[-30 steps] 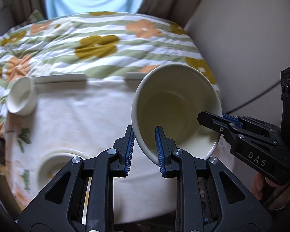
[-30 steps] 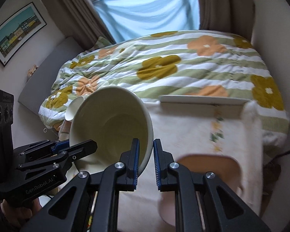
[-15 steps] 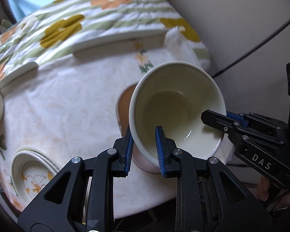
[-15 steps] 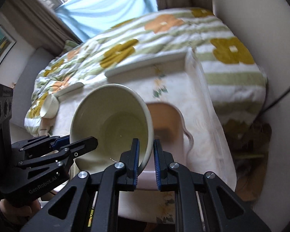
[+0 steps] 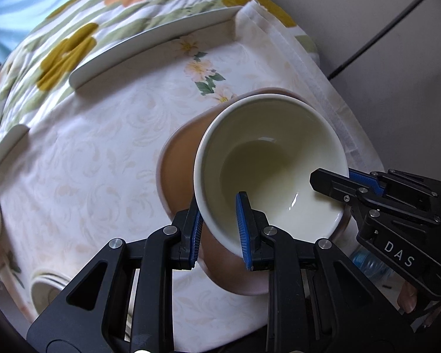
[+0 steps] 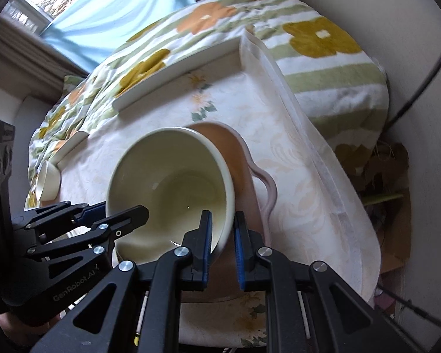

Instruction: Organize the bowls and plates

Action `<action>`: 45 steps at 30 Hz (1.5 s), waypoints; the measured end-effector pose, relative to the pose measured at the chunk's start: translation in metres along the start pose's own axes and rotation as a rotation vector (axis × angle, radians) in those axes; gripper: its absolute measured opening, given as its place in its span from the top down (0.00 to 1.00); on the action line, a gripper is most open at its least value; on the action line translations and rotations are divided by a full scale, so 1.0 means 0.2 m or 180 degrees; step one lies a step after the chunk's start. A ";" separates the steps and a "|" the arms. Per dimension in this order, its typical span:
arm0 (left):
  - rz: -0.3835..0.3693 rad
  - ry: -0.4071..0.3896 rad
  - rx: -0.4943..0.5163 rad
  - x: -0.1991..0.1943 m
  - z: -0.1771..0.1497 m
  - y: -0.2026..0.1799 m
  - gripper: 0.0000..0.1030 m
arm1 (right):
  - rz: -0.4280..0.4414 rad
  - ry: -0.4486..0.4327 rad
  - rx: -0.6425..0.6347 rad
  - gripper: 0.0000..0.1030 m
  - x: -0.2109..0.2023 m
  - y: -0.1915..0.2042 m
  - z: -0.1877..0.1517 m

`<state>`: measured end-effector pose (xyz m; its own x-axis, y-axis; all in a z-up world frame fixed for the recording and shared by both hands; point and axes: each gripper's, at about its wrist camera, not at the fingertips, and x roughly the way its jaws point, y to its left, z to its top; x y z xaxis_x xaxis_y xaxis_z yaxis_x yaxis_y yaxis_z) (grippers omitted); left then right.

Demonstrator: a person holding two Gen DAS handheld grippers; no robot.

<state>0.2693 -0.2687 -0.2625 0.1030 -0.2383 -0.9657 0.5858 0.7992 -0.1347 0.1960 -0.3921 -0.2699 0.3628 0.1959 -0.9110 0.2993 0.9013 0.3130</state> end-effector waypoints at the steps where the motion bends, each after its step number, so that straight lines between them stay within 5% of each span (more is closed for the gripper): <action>1: 0.0008 0.0012 0.0024 0.01 0.01 0.00 0.81 | -0.0010 0.0011 0.0022 0.87 0.01 0.00 0.00; 19: 0.0116 0.0009 0.0126 0.06 -0.02 -0.02 0.81 | -0.0127 0.0059 0.0042 0.87 0.05 0.00 -0.03; 31: 0.0187 -0.0269 -0.0033 -0.11 -0.04 -0.03 0.81 | -0.0133 -0.0126 -0.0148 0.87 -0.07 0.01 -0.05; 32: 0.0204 -0.0304 -0.0056 -0.13 -0.04 -0.03 0.75 | -0.0140 -0.0145 -0.0209 0.87 -0.09 0.02 -0.05; 34: 0.0286 -0.0351 -0.0102 -0.16 -0.04 -0.03 0.42 | -0.0126 -0.0161 -0.0326 0.87 -0.12 0.04 -0.06; 35: 0.0340 -0.0390 -0.0134 -0.18 -0.04 -0.03 0.15 | -0.0115 -0.0162 -0.0383 0.87 -0.13 0.05 -0.07; 37: 0.0379 -0.0539 -0.0203 -0.24 -0.05 -0.02 0.10 | -0.0132 -0.0185 -0.0497 0.86 -0.15 0.06 -0.09; 39: 0.0391 -0.0601 -0.0252 -0.28 -0.06 -0.02 0.10 | -0.0121 -0.0209 -0.0590 0.74 -0.17 0.06 -0.12; 40: 0.0409 -0.0612 -0.0273 -0.30 -0.06 -0.02 0.10 | -0.0098 -0.0222 -0.0624 0.54 -0.18 0.06 -0.13; 42: 0.0438 -0.0655 -0.0330 -0.33 -0.07 -0.02 0.10 | -0.0041 -0.0260 -0.0706 0.30 -0.20 0.08 -0.16; 45: 0.0509 -0.0745 -0.0430 -0.40 -0.09 -0.01 0.10 | -0.0012 -0.0327 -0.0821 0.27 -0.24 0.10 -0.17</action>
<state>0.2458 -0.2413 -0.1890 0.3767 -0.2117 -0.9018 0.4368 0.8991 -0.0286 0.1537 -0.3701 -0.2292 0.4537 0.1641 -0.8759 0.0710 0.9731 0.2190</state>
